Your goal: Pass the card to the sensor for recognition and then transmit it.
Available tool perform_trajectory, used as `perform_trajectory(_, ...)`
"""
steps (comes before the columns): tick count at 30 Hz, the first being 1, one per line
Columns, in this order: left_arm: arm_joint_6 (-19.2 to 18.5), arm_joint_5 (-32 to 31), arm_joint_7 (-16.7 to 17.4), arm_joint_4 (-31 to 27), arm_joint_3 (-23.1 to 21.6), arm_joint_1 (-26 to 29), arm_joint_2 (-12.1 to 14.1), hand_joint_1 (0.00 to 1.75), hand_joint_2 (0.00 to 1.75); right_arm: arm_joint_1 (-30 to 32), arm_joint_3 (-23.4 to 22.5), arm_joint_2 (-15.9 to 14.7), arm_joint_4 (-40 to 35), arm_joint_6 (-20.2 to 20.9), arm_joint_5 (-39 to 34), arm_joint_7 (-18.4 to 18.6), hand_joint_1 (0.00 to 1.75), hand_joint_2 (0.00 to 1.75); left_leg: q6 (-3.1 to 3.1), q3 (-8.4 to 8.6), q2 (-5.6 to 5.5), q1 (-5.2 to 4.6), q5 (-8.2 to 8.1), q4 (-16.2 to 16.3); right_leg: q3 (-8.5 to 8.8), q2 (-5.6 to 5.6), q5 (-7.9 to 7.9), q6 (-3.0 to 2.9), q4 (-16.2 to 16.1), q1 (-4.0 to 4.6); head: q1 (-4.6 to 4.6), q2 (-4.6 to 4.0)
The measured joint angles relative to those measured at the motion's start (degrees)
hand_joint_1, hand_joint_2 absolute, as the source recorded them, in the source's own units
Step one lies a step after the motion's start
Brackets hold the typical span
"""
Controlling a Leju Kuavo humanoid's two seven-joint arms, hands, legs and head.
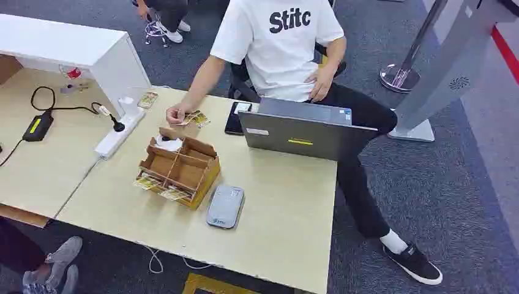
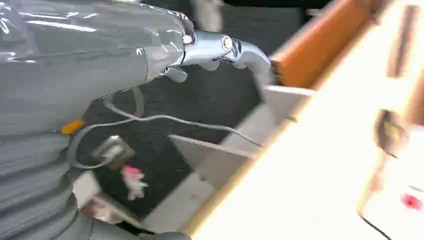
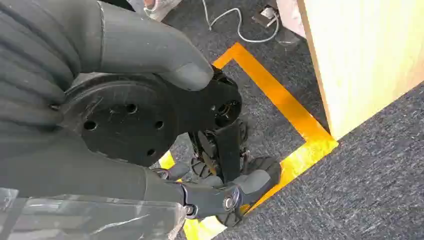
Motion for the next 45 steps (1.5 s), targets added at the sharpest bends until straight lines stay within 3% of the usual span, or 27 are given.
perform_trajectory(9, 6.82, -11.16, -1.09, -10.15, -11.56, 0.92, 1.29, 0.0, 1.75, -0.13, -0.48, 0.17, 0.04, 0.15, 2.51, 1.29, 0.0, 1.75, -0.02, 0.0, 0.01, 0.0, 0.02, 0.0, 0.0, 0.0, 0.01, 0.0, 0.0, 0.0, -0.02, 0.0)
perform_trajectory(19, 14.46, -26.77, 0.66, -14.96, -23.03, -0.34, 6.36, 0.0, 1.75, -0.25, -0.68, 0.17, 0.07, 0.96, 5.14, 2.84, 0.0, 1.75, -0.02, 0.01, 0.01, 0.01, 0.02, 0.0, -0.01, 0.01, 0.01, -0.01, 0.01, 0.0, -0.02, 0.0)
perform_trajectory(33, 21.23, -50.42, 9.92, -14.74, -36.27, -5.97, 14.67, 0.0, 1.75, -0.57, -1.97, 0.17, 0.07, 1.05, 8.24, 5.07, 0.0, 1.75, -0.03, 0.0, 0.03, 0.0, 0.03, 0.01, 0.0, 0.03, 0.05, -0.04, 0.01, 0.0, -0.02, 0.0)
perform_trajectory(45, 26.06, -69.54, 18.76, -10.8, -47.4, -11.7, 21.34, 0.03, 1.75, -1.11, -2.21, 0.15, 0.33, 0.66, 11.85, 7.28, 0.0, 1.75, -0.05, -0.01, 0.05, 0.0, 0.06, 0.01, 0.03, 0.05, 0.08, -0.05, 0.03, 0.0, -0.02, 0.0)
